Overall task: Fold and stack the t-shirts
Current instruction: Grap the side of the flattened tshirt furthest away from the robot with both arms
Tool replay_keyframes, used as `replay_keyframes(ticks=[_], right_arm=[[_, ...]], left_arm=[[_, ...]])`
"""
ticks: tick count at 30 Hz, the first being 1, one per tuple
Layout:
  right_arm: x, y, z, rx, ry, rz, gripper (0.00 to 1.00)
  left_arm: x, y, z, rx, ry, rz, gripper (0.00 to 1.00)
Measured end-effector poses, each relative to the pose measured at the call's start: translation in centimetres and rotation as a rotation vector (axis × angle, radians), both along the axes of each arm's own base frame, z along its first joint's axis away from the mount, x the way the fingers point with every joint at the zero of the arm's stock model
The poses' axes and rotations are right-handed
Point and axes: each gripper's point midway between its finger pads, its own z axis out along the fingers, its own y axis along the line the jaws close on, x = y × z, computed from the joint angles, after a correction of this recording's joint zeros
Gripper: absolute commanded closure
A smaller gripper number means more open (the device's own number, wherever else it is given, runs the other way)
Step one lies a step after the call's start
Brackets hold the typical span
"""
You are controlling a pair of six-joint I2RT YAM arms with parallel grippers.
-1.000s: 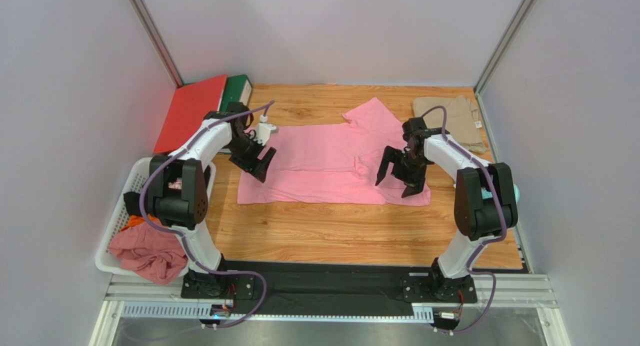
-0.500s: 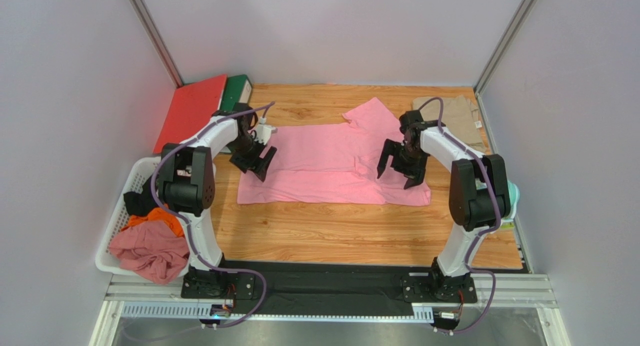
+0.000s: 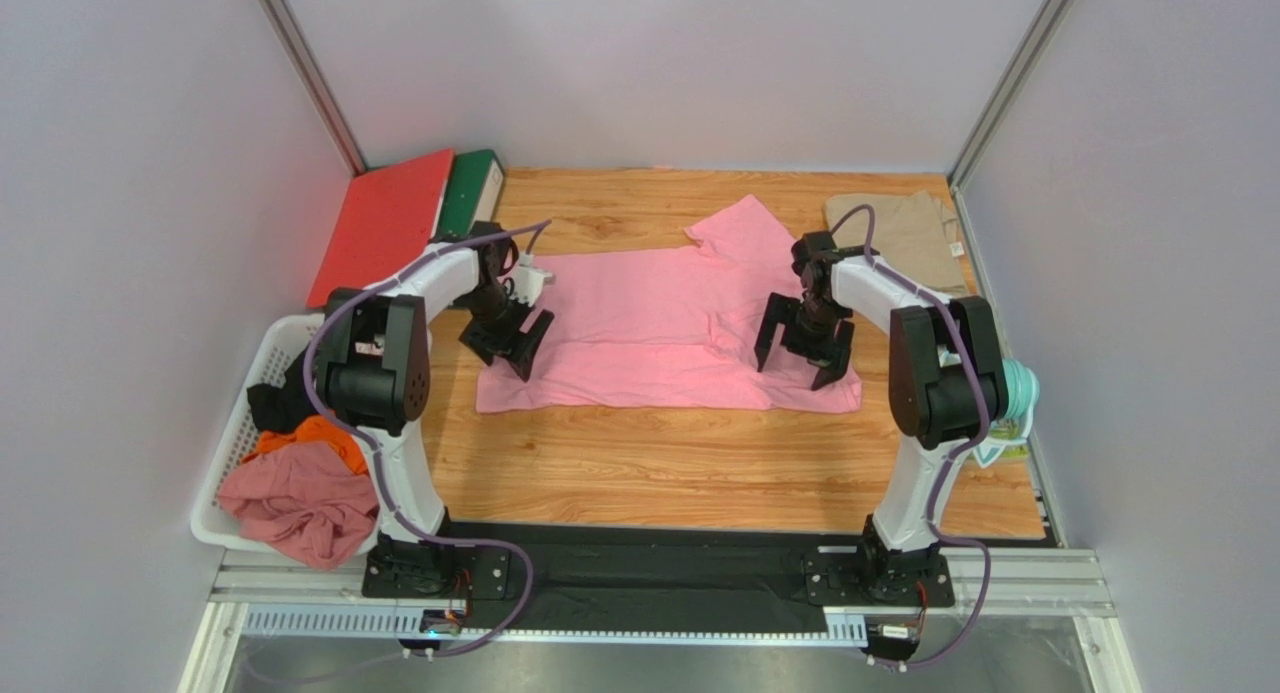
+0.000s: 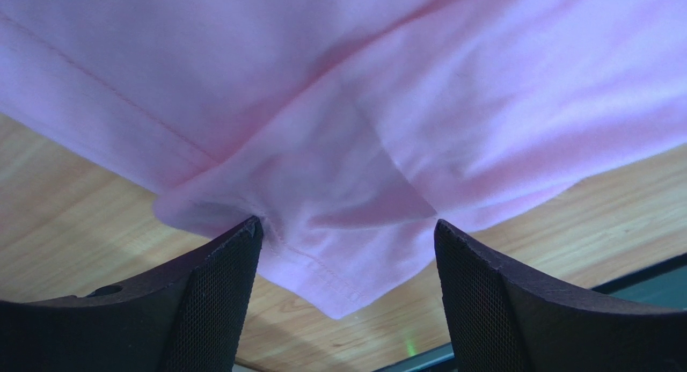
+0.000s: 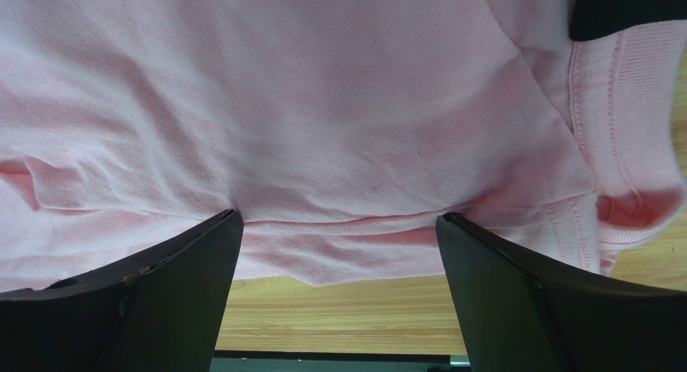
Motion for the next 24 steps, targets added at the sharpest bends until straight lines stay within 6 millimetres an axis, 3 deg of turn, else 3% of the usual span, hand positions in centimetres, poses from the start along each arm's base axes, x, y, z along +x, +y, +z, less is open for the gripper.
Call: replay_keyframes(ticks=[8,15,24], right_arm=[[-1.1,-0.1,-0.3,-0.002,0.02,0.002,0.0],[-4.2,-0.1,-0.5,-0.002,0.049,0.017,0.0],[-6.6,0.7,-0.6,0.0,0.073,0.051,0.0]], left_arm=[[-1.7,-1.5,1.7,-0.061,-0.008,-0.025,0.15],[-3.6,-1.9,0.6,-0.092,0.038,-0.011,0.15],[-4.2,-1.5,-0.1,-0.079,0.046,-0.025,0.16]])
